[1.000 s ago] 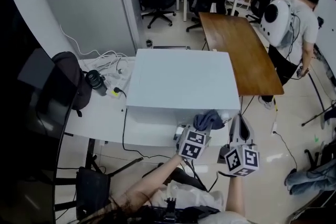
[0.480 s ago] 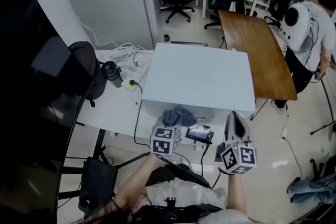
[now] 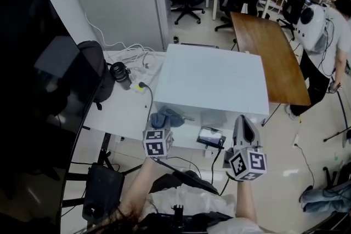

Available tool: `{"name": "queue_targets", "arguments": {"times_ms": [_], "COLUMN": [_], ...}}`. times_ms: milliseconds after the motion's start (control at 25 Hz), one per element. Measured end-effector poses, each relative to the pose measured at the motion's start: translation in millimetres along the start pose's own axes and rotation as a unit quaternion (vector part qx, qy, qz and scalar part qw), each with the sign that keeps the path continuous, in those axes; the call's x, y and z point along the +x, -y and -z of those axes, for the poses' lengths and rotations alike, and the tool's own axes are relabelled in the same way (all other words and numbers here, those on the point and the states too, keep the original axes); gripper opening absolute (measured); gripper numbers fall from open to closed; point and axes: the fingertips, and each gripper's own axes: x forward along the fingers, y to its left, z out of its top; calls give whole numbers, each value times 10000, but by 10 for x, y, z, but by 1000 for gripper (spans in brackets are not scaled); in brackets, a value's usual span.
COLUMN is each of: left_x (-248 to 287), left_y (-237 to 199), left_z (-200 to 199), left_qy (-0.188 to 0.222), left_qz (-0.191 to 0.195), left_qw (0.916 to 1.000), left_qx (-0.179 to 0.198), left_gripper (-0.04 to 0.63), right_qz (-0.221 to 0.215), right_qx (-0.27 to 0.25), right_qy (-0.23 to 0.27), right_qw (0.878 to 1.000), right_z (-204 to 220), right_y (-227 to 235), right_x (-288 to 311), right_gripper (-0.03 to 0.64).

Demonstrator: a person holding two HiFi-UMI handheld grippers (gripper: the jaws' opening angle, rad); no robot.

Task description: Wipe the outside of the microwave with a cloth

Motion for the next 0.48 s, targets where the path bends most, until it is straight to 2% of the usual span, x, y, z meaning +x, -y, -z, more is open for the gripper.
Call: {"name": "queue_targets", "arguments": {"times_ms": [120, 240, 360, 480], "left_x": [-54, -2, 102, 188], "left_y": [355, 930, 1511, 2116], "left_z": [2, 42, 149, 236], "left_qy": [15, 67, -11, -123], "left_qz": [570, 1224, 1808, 2348], "left_qw": [9983, 9925, 9832, 9701], "left_qx": [-83, 40, 242, 608], "left_gripper": [58, 58, 58, 57], "right_qz": [111, 306, 476, 670], "right_qx": [-27, -72, -99, -124], "right_qy": [69, 82, 29, -46], "right_qw": [9999, 9995, 9988, 9977], "right_z": [-28, -42, -27, 0], "right_y": [60, 187, 298, 413], "right_x": [-65, -154, -295, -465], "right_gripper": [18, 18, 18, 18]}}
